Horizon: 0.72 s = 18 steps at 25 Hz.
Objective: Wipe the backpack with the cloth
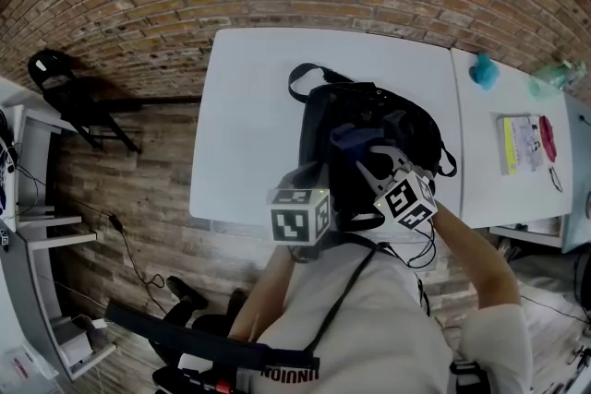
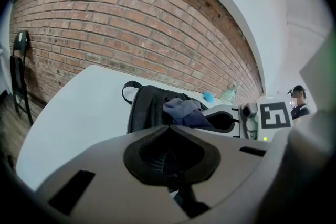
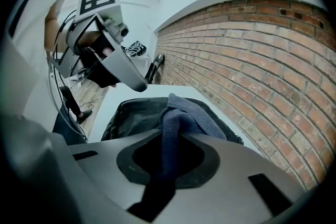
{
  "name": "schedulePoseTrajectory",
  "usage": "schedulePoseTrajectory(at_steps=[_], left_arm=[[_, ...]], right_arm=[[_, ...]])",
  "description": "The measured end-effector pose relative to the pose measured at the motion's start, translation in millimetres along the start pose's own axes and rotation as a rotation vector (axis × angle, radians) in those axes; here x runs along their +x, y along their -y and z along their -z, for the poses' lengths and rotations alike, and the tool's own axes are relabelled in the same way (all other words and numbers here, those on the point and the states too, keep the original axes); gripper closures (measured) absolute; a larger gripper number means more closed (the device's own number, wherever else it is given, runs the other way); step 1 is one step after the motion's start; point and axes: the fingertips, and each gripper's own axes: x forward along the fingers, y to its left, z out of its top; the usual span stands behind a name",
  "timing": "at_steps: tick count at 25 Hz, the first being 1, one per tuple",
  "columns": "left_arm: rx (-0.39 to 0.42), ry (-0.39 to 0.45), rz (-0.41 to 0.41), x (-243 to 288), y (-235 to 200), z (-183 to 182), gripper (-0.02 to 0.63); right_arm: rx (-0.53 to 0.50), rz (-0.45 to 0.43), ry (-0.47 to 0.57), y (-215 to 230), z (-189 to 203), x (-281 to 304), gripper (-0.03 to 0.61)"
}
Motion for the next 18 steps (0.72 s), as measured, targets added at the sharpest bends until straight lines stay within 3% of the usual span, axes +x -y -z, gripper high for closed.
schedulePoseTrajectory(at_steps=[18], left_arm=[[0.007,0.0,-0.008,0,-1,-1,0.609]], right_arm=[[-0.017,-0.047,0.015,-38,11,-22,0.54]])
